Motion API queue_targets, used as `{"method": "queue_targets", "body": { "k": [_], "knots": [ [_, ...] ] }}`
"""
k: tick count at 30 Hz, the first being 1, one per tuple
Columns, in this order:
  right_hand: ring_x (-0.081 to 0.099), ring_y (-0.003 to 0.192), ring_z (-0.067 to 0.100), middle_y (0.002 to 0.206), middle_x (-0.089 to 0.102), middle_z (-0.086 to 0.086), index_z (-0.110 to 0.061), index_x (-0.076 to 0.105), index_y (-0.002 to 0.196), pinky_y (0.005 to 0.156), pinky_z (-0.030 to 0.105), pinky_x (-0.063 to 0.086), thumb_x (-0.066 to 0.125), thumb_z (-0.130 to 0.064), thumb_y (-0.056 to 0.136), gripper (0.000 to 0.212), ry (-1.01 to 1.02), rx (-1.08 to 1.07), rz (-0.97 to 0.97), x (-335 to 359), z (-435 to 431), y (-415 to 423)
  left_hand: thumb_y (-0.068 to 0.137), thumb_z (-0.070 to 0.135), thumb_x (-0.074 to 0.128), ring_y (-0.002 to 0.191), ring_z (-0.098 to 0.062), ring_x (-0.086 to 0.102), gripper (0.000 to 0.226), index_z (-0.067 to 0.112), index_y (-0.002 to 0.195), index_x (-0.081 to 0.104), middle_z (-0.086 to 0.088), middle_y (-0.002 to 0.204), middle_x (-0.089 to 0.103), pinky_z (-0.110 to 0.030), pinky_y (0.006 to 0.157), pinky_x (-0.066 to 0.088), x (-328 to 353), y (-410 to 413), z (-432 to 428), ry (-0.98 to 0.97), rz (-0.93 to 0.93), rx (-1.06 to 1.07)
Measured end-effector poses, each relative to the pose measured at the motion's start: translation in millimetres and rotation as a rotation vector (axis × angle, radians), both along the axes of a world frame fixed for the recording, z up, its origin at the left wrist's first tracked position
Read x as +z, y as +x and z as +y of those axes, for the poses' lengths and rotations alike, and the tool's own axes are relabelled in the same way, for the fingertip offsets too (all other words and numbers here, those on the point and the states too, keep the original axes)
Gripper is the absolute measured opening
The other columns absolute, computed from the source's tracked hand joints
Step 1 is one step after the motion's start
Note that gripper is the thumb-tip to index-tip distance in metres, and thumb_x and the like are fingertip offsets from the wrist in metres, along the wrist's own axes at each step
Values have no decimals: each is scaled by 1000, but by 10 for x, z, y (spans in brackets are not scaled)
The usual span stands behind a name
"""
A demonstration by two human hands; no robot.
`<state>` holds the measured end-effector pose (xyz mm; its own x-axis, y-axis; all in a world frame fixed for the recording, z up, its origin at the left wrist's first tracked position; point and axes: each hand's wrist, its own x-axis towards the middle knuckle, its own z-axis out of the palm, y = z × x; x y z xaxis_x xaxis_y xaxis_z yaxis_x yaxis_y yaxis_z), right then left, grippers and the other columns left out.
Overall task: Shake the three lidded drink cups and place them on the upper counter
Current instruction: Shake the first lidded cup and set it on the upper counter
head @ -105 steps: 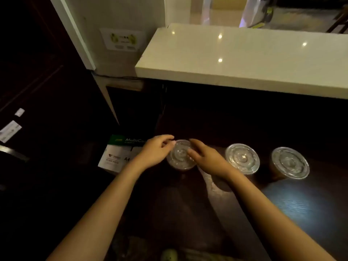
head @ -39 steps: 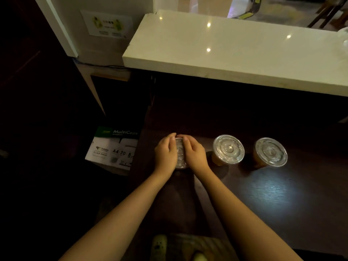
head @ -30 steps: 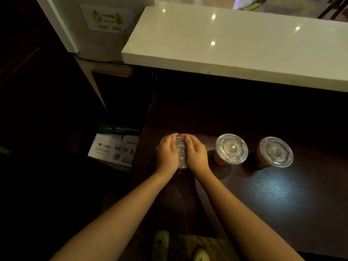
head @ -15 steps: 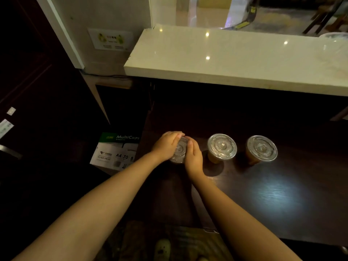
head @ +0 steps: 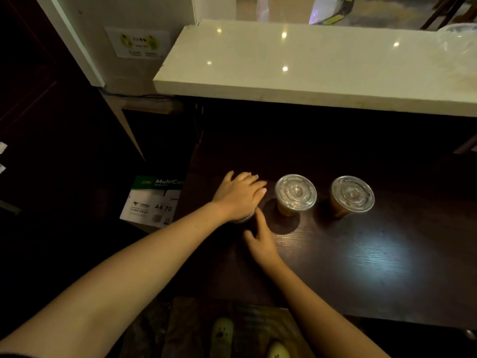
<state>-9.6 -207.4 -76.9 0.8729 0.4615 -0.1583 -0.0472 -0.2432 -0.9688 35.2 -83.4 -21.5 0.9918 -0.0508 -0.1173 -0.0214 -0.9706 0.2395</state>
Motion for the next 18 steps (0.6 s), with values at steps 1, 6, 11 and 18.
{"method": "queue_targets", "body": {
  "k": [1, 6, 11, 18],
  "knots": [
    [43, 130, 13, 141, 45, 6, -11, 29, 142, 108, 22, 36, 55, -1, 80, 68, -7, 64, -8, -20, 9, 62, 98, 39, 22, 143, -14, 19, 46, 28, 140, 38, 4, 152, 32, -43, 116, 12, -37, 2, -14, 36, -1, 3],
    [51, 116, 11, 125, 53, 3, -3, 35, 136, 90, 4, 41, 74, -2, 74, 73, -5, 238, 65, -39, 90, 419, 98, 36, 21, 142, -13, 22, 47, 23, 142, 34, 4, 152, 32, -37, 112, 22, -67, 10, -39, 106, -27, 14],
    [51, 121, 14, 131, 55, 8, -3, 38, 135, 99, 16, 42, 79, -7, 70, 77, -28, 350, 92, -133, 96, 621, 99, 34, 22, 144, -12, 18, 48, 21, 145, 28, 3, 154, 28, -35, 113, 20, -62, 10, -36, 140, -32, 9],
    [54, 119, 15, 129, 57, 7, -7, 43, 133, 100, 23, 44, 79, -13, 71, 72, 15, 311, 68, -119, 89, 584, 99, 37, 19, 145, -12, 12, 50, 23, 147, 20, 3, 157, 21, -38, 115, 15, -13, 3, -48, 191, 21, -24]
  ]
}}
